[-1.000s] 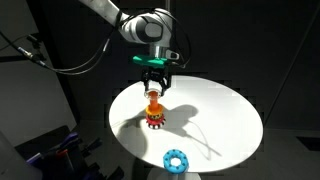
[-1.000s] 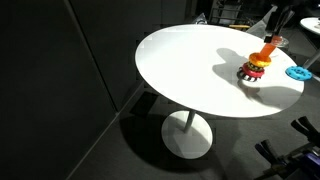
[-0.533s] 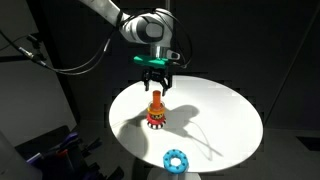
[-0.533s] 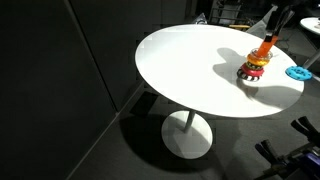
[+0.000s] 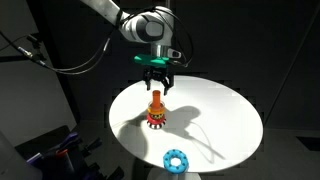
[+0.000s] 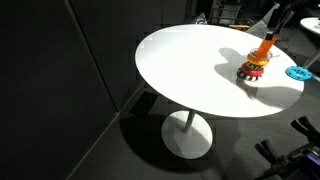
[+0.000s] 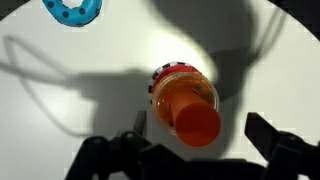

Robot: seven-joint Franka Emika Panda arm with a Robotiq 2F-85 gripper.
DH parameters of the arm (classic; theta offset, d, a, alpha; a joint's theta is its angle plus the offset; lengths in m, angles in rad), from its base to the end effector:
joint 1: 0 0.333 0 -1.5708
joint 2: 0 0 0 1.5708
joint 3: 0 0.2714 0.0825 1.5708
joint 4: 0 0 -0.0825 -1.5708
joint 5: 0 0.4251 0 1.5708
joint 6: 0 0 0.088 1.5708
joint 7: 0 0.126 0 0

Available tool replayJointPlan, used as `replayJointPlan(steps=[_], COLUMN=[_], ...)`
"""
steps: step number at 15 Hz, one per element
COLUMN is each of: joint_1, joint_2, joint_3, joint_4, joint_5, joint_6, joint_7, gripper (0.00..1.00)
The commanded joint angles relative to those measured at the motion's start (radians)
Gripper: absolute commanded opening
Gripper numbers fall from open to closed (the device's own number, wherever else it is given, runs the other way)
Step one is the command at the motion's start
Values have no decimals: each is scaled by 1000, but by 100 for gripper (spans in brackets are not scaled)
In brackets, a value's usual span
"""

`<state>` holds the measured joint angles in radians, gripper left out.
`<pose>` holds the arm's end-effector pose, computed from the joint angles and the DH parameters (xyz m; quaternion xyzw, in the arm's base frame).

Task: Put the clear ring on the orange stand

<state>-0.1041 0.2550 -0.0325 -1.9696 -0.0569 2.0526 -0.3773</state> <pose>0.5950 -0.0860 0.2428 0.9867 0.1349 -0.0902 0.0054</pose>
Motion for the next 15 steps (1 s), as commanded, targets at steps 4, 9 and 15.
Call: replayJointPlan(steps=[4,9,15], joint_1=[-11,-9,-5], joint_2=[-88,-133,-200], joint_3=[-14,-23,-37], joint_4=[-112,-191,-280], joint_5=[23,81,76], joint_6=[101,121,173], joint_7=[34,82,124], gripper=[100,100,100])
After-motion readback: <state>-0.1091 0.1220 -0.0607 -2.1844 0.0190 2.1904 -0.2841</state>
